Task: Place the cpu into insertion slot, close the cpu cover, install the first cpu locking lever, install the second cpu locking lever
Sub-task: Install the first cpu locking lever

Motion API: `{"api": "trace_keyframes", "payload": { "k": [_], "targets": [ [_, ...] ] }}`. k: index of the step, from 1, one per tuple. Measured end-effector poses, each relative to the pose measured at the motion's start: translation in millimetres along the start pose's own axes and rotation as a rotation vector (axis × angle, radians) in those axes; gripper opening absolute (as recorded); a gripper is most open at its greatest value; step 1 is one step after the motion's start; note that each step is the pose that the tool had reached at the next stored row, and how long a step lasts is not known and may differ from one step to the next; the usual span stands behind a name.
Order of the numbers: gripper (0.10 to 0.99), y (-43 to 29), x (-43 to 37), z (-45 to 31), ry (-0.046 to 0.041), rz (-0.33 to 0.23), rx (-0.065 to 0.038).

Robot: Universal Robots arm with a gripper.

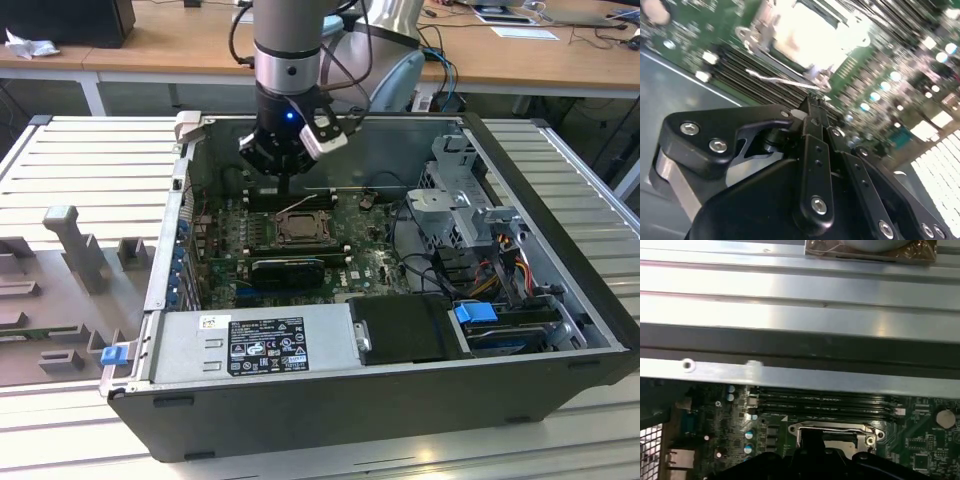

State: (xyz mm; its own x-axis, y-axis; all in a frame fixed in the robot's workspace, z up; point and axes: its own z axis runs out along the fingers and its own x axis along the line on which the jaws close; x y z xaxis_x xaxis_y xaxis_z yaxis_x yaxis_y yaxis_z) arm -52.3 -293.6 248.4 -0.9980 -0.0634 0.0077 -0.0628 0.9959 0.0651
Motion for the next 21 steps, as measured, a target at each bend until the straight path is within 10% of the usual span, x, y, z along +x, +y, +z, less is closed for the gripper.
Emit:
{"api": "trace_keyframes", "payload": {
  "k": [3, 5, 21],
  "targets": [
    [0.106, -0.7, -2.8, 1.5, -0.0005, 0.000, -0.007],
    [0.106, -0.8, -2.8, 3.5, -0.0025, 0.000, -0.029],
    [0.106, 8.6, -24.7, 26.9, -0.0079, 0.000, -0.028]
  ]
}}
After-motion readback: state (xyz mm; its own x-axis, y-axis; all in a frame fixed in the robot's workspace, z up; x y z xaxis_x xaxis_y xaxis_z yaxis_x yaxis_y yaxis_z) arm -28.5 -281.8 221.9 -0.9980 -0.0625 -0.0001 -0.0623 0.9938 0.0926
